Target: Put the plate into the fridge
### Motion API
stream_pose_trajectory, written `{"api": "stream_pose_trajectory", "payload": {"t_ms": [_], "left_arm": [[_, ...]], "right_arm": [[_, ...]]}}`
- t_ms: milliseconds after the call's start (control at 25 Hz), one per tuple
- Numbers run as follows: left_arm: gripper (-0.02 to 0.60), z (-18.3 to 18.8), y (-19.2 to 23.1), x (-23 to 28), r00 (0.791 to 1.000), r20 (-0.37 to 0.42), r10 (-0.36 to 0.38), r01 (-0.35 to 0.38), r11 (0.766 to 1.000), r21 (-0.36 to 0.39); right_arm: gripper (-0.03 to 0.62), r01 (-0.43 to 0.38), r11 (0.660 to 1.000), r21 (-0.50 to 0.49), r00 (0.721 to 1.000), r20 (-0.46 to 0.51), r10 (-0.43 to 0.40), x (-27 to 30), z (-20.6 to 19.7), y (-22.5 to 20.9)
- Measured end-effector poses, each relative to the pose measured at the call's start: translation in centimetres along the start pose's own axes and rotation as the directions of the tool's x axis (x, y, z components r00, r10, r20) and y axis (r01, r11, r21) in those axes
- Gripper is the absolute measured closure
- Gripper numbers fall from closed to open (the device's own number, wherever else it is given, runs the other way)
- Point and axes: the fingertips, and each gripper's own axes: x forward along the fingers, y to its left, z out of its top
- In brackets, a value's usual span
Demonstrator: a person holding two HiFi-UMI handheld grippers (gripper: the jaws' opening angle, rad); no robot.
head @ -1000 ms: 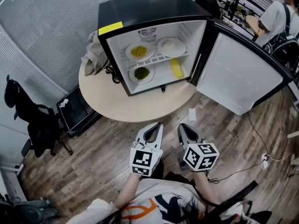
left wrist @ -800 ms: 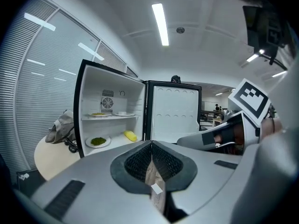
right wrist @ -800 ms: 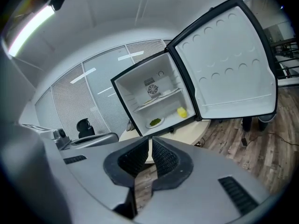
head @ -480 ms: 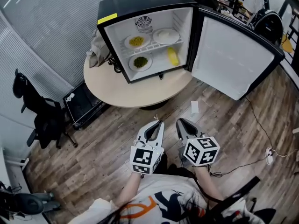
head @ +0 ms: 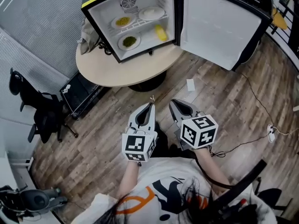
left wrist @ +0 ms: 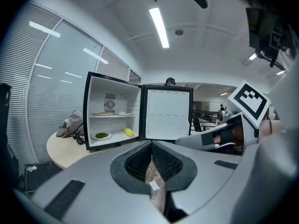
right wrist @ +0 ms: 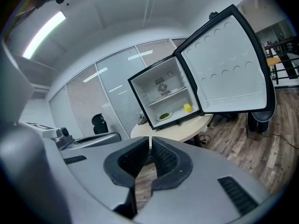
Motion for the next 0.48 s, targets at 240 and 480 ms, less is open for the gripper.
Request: {"api": "stream_pose_trajectory", "payload": {"t_ms": [240,480], "left_arm": [[0.568,-0.2,-0.9,-1.7,1.0,0.005,0.018,-0.018,1.0,0.002],[0.568,-0.8,-1.4,-2.3,1.0,-0.005,0.024,-0.024,1.0,0.01]], "right_arm": [[0.563,-0.016,1.0,-0.022,1.0,-0.01,0.016,-1.3,-0.8,0.8],[0.564,-0.028,0.999,-0.016,1.0,-0.01,0.028,-1.8,-1.4,1.2]]}}
